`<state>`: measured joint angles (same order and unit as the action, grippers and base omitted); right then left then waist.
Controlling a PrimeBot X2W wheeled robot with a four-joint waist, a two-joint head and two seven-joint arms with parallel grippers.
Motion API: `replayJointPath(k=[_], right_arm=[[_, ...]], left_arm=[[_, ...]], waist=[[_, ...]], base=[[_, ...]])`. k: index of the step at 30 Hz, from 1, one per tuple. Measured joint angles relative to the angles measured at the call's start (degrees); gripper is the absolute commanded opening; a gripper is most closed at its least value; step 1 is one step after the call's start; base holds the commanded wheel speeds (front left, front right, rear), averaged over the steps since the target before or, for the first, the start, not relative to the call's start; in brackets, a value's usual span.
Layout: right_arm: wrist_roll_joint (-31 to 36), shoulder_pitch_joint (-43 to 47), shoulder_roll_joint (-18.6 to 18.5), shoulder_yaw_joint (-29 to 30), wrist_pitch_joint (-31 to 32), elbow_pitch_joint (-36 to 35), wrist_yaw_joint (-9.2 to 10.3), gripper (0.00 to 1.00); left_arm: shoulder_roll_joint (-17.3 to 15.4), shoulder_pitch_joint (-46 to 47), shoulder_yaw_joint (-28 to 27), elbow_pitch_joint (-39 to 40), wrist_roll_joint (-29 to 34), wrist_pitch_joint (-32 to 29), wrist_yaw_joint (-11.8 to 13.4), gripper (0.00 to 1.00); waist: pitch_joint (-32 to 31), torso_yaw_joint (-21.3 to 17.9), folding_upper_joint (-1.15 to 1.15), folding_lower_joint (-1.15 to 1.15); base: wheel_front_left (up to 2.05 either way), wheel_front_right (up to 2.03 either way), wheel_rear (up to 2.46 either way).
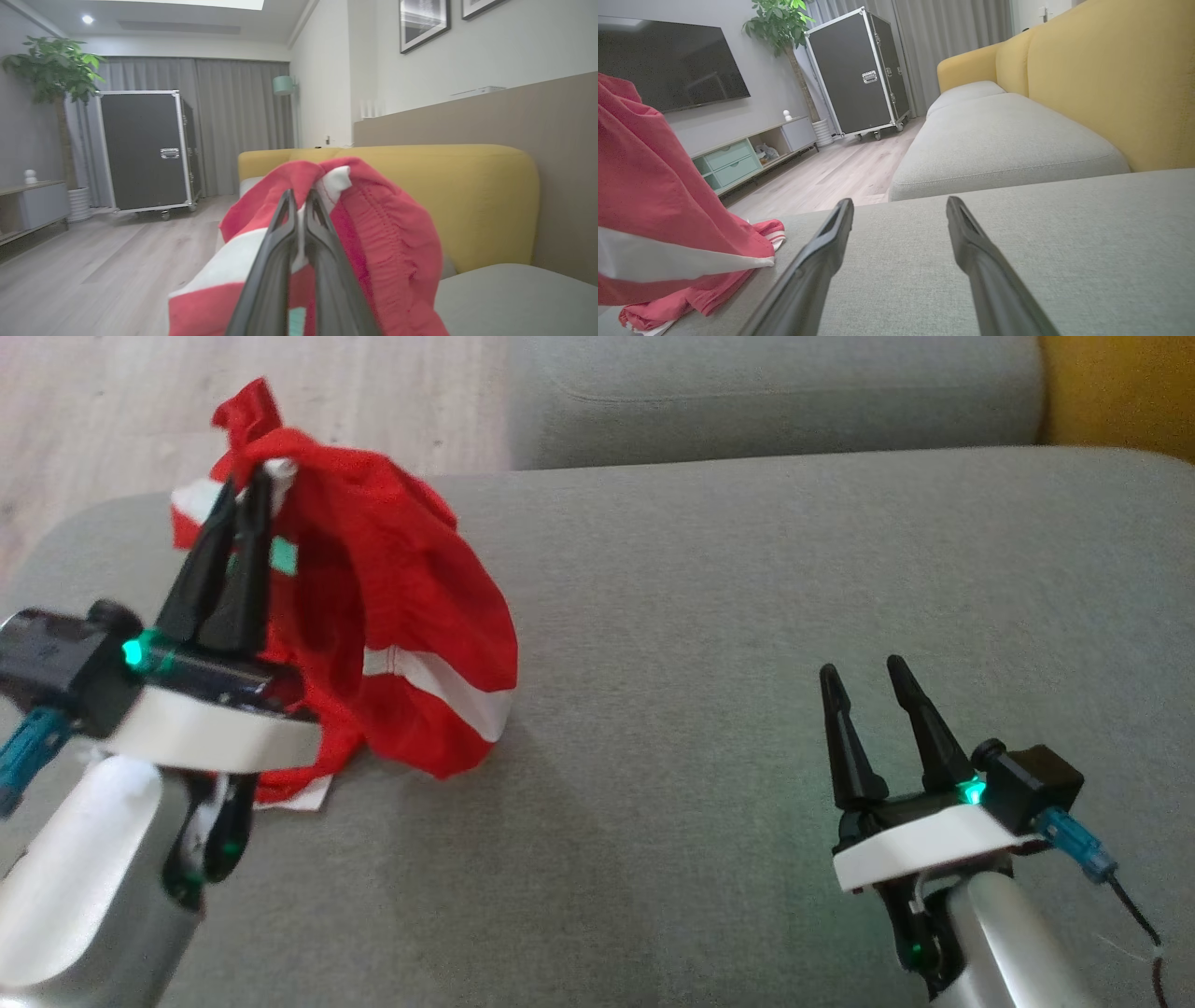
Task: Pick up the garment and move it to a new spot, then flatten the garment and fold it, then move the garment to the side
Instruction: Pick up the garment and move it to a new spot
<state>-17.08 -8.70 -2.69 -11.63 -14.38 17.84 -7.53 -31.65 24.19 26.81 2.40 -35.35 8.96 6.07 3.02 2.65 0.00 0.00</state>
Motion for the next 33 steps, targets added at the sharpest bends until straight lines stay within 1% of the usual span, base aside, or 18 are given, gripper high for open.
replayJointPath(k=[4,8,9,13,17,21,24,26,28,29,30,32,33], right_arm=[[-0.15,-0.26,0.0,-0.55,-0.01,-0.63,0.0,1.0],[-1.01,-1.11,0.0,-1.15,0.0,-1.94,0.0,1.0],[-1.33,-2.33,0.0,-1.35,-0.01,-3.01,0.0,1.0],[-2.45,-4.71,-0.01,-1.64,-0.01,-5.73,0.0,1.0],[-3.68,-5.26,-0.02,-1.89,-0.01,-7.91,0.0,1.0],[-4.91,-5.47,-0.03,-1.15,-0.01,-9.35,0.0,1.0],[-5.65,-5.95,-0.03,-0.77,-0.01,-9.83,0.0,1.0],[-5.81,-6.05,-0.02,-0.56,-0.02,-10.18,0.0,1.0],[-6.0,-6.05,-0.02,-0.09,-0.02,-10.31,0.0,1.0],[-6.04,-6.04,-0.02,0.26,-0.01,-10.33,0.0,1.0],[-6.04,-6.05,-0.02,0.53,-0.02,-10.33,0.0,1.0],[-6.04,-6.06,-0.02,0.64,-0.02,-10.35,0.0,1.0],[-6.03,-6.06,-0.01,0.67,-0.02,-10.37,0.0,1.0]], left_arm=[[1.54,2.81,1.98,1.43,0.18,-1.41,-0.02,0.0],[3.59,6.12,5.13,1.51,2.44,-2.47,-0.32,0.0],[4.85,7.98,6.81,1.1,3.59,-3.01,-0.75,0.0],[7.64,12.2,9.18,-1.11,5.25,-3.43,-1.7,0.0],[10.17,17.19,10.49,-3.54,6.32,-3.15,-3.13,0.0],[12.7,21.69,10.88,-4.99,6.66,-1.42,-4.56,0.0],[13.41,23.59,11.43,-6.12,7.31,0.21,-5.17,0.0],[13.88,23.72,11.45,-7.23,6.42,1.35,-6.98,0.0],[14.07,23.47,11.52,-10.16,3.85,1.72,-8.83,0.0],[13.7,23.37,11.94,-12.23,4.13,1.71,-9.17,0.49],[12.89,23.3,12.29,-14.67,5.24,1.71,-9.14,1.0],[9.95,23.17,12.82,-19.73,8.45,1.7,-8.53,1.0],[8.54,23.02,12.69,-21.87,9.71,1.8,-7.51,1.0]], waist=[[0.86,-2.25,0.0,0.0],[2.07,-5.36,0.0,0.0],[2.84,-7.24,0.0,0.01],[4.68,-11.51,0.0,0.01],[6.82,-16.13,0.0,0.01],[9.09,-20.26,0.0,0.01],[10.69,-22.64,0.0,0.01],[11.74,-23.64,0.0,0.01],[12.66,-24.09,0.0,0.02],[12.94,-24.06,0.0,0.02],[13.08,-23.83,0.0,0.02],[13.17,-23.05,0.0,0.0],[13.22,-22.59,0.0,0.0]], base=[[0.0,0.0,0.0],[0.0,0.0,0.0],[0.0,0.0,0.0],[0.0,0.0,0.0],[0.0,0.0,0.0],[0.0,0.0,0.0],[0.0,0.0,0.0],[0.0,0.0,0.0],[0.0,0.0,0.0],[0.0,0.0,0.0],[0.0,0.0,0.0],[0.0,0.0,0.0],[0.0,0.0,0.0]])
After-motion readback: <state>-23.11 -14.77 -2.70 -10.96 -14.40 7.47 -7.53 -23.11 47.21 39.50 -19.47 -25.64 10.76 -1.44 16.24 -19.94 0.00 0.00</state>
